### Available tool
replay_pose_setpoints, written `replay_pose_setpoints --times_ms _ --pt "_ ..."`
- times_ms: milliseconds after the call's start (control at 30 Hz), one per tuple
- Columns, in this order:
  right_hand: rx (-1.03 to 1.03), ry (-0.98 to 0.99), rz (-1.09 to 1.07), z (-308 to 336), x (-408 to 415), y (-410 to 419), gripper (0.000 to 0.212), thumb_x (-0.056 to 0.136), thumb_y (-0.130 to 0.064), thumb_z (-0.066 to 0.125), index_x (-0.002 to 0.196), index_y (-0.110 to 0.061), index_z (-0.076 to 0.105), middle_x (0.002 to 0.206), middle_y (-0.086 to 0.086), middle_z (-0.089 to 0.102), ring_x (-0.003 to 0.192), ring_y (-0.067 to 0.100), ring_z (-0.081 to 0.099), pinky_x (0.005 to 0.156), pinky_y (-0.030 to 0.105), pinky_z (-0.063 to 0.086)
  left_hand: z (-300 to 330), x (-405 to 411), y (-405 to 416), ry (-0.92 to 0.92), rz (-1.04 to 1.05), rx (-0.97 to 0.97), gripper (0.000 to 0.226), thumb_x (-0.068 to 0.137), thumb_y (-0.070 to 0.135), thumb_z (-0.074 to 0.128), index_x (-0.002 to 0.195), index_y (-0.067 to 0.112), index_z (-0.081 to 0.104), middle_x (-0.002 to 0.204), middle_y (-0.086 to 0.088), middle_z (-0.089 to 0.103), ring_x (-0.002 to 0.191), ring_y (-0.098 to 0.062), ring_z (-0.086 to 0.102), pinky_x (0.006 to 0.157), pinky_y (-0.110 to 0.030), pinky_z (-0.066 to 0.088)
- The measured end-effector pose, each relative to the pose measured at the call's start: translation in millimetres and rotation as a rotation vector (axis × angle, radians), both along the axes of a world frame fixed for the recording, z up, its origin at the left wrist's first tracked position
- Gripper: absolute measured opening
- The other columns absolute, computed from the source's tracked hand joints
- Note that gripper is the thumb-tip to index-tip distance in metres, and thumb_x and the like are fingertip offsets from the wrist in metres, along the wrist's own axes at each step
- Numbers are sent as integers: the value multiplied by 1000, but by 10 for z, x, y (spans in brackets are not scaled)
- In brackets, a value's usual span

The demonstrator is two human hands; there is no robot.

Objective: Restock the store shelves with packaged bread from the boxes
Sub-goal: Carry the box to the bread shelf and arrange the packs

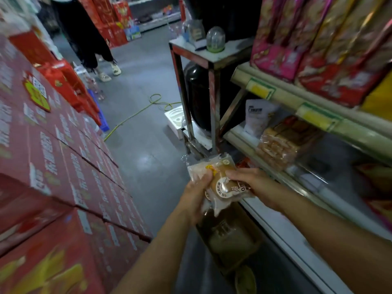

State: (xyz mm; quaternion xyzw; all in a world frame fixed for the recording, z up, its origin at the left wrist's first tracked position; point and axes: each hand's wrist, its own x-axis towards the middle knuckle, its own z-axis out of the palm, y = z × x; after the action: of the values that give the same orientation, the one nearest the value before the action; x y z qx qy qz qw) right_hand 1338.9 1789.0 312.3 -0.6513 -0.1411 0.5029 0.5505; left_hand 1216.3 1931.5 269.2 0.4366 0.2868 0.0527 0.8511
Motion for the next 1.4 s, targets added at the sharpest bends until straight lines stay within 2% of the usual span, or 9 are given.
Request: replay_pose_setpoints --times_ms 100,233,333,567,833,967,1033,1267,1400 --pt "-1 34 -23 383 -169 -312 49 77 -31 78 116 -4 66 110 19 71 104 34 68 94 48 51 443 -116 -196 -16 -116 70 70 83 37 71 135 -4 50 123 -27 64 107 -39 66 82 -44 58" --pt "39 -32 -244 793 -461 -783 74 49 -43 89 111 -7 68 99 16 74 86 29 70 64 34 55 988 -194 -534 -89 -153 22 59 91 51 52 124 4 62 125 -24 63 110 -38 63 87 -48 54" --pt "216 14 -489 1090 -648 -1135 41 71 -24 79 108 -10 67 90 11 74 75 20 70 62 33 57 1351 -232 -829 -126 -219 -1 66 94 63 34 123 12 64 127 -17 65 112 -33 64 90 -44 55" --pt "360 -46 -680 1704 -1021 -1848 43 69 -16 76 110 -15 66 97 13 75 88 26 70 72 39 58 1847 -183 -1569 -232 -263 161 101 49 46 96 134 9 55 126 -21 64 117 -43 60 98 -63 47" --pt "345 -248 -799 2212 -1193 -2802 37 72 -2 77 105 -11 67 83 8 75 67 20 71 52 25 53 2366 -190 -2333 -328 -325 199 54 79 22 80 128 9 60 117 -14 71 103 -32 70 78 -44 58" --pt "232 -378 -787 2420 -1220 -3390 36 70 -11 83 101 -16 67 97 8 76 90 26 72 81 46 57 2600 -160 -2833 -384 -401 232 29 74 24 78 101 14 73 100 -12 75 91 -28 73 86 -49 57" --pt "191 -432 -788 2535 -1249 -3757 37 70 -14 83 103 -14 68 97 6 76 94 25 71 79 43 58 2699 -113 -3170 -413 -424 238 17 72 22 81 88 18 77 99 -17 74 89 -31 71 85 -50 53" --pt "100 -641 -807 3034 -1322 -4941 57 64 -44 79 104 -5 67 92 2 76 82 14 70 65 31 51 3077 9 -4360 -434 -486 325 77 50 38 93 111 2 64 93 -16 72 81 -28 68 69 -39 60" --pt "49 -713 -821 3282 -1314 -5639 28 70 -36 82 88 -18 70 99 1 76 84 14 66 69 30 50 3362 89 -4962 -535 -536 358 84 49 44 95 115 3 63 113 -20 69 99 -35 68 81 -51 59"
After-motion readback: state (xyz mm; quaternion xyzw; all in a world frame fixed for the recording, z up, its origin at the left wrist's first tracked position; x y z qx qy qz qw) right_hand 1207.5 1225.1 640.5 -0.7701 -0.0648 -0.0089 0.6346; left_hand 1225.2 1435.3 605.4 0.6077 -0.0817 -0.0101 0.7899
